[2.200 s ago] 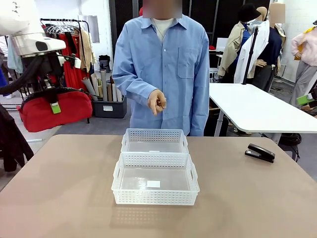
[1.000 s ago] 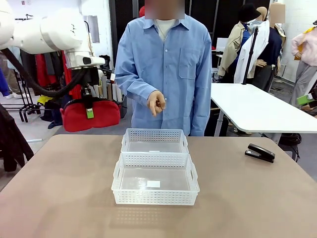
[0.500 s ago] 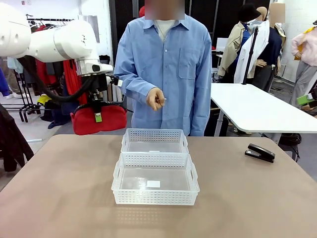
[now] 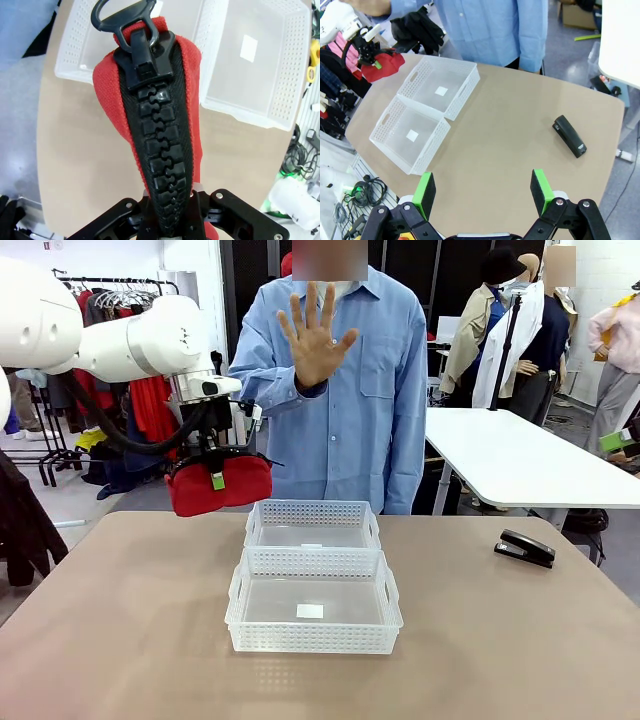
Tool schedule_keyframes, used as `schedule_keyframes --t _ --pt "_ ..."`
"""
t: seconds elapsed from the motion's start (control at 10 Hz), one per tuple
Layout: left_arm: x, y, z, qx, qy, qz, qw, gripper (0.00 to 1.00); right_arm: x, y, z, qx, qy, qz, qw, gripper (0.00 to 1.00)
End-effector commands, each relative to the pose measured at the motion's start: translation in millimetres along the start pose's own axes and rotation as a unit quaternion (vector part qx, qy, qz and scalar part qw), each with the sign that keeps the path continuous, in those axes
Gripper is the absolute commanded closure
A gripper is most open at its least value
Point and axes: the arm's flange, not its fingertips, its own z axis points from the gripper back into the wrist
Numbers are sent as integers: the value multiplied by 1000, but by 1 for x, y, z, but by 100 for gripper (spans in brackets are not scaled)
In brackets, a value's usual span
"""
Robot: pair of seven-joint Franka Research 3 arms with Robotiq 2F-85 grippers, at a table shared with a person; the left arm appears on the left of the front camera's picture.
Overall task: Distribute items into two baskets.
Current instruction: Move the picked Pencil pouch towards the Organizing basket indicated by the person, stopping as directed.
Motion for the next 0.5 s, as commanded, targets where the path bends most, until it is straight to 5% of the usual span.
schedule_keyframes --t 0.0,0.4 --pt "-53 -11 22 10 -1 23 1000 100 1 0 0 6 -5 1 1000 0" --pt "-176 -63 48 -10 -3 22 1000 100 1 0 0 6 -5 1 1000 0"
